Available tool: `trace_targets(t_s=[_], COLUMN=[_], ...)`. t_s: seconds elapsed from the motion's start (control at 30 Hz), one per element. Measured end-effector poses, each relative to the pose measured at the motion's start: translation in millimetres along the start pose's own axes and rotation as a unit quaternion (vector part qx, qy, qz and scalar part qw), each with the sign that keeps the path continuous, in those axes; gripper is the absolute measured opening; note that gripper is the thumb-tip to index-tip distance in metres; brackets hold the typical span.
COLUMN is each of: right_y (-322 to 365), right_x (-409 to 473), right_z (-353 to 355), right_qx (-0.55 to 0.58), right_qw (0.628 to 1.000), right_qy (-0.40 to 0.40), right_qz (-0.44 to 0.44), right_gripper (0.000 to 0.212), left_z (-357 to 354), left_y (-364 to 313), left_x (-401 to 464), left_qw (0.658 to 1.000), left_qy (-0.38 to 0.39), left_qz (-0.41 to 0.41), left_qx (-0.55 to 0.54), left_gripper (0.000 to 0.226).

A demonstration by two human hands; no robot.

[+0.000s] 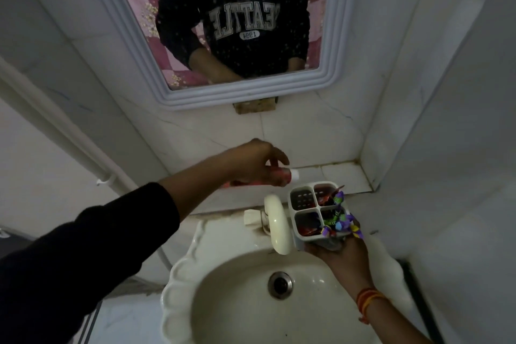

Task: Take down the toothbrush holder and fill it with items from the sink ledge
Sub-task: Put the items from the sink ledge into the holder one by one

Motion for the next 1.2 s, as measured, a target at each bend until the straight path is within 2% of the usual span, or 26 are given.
trace_targets(t_s=[0.07, 0.2, 0.33, 0.4, 0.5, 0.6, 0.73, 0.8, 0.87, 0.93, 1.0, 1.13, 1.2], right_y=[2, 5, 3, 0, -5, -7, -4, -3, -5, -6, -8, -9, -7], right_x=[0, -1, 0, 1, 3, 5, 3, 2, 2, 3, 5, 4, 2], right_z=[0, 1, -1, -2, -3, -3, -3, -3, -2, -3, -3, -4, -3], right_qx=[-0.002, 0.015, 0.031, 0.040, 0.047, 0.054, 0.045, 0.037, 0.032, 0.028, 0.026, 0.034, 0.046], right_qw=[1.000, 1.000, 0.999, 0.999, 0.999, 0.998, 0.999, 0.999, 0.999, 1.000, 1.000, 0.999, 0.999], right_qy=[-0.003, -0.008, -0.006, -0.008, -0.006, -0.002, -0.008, -0.012, -0.012, -0.008, -0.001, 0.008, 0.009], right_qz=[0.006, 0.002, 0.005, 0.005, 0.012, 0.011, 0.010, 0.010, 0.006, 0.003, 0.003, 0.001, -0.007], right_gripper=[0.093, 0.092, 0.093, 0.094, 0.097, 0.097, 0.094, 0.093, 0.094, 0.095, 0.096, 0.095, 0.099], left_z=[9, -2, -21, -31, -38, -36, -24, -20, -25, -38, -56, -95, -108], left_y=[-24, -69, -98, -98, -89, -73, -36, -4, 30, 65, 96, 136, 138], left_x=[8, 22, 35, 39, 41, 42, 29, 22, 16, 10, 5, -4, -8], left_qw=[0.996, 0.971, 0.963, 0.964, 0.980, 0.987, 0.949, 0.938, 0.956, 0.975, 0.975, 0.961, 0.963], left_qy=[0.049, 0.101, 0.108, 0.128, 0.136, 0.138, 0.108, 0.052, 0.028, 0.046, 0.043, 0.071, 0.060], left_qz=[-0.009, -0.050, -0.064, -0.054, -0.011, 0.079, 0.182, 0.213, 0.225, 0.212, 0.210, 0.241, 0.240], left_qx=[0.071, 0.210, 0.237, 0.229, 0.148, 0.003, -0.233, -0.267, -0.189, -0.042, 0.056, 0.111, 0.106], left_gripper=[0.046, 0.038, 0.038, 0.022, 0.032, 0.027, 0.020, 0.019, 0.022, 0.029, 0.035, 0.035, 0.044])
Point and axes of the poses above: each hand's wrist, its own x-axis towards the middle knuckle, its own z-axis out of the back of the hand, y = z × x, the point moved 6 cm from there along x, towards the middle knuckle, and after that the axes turned 8 degrees about -y, right-handed, at the moved point
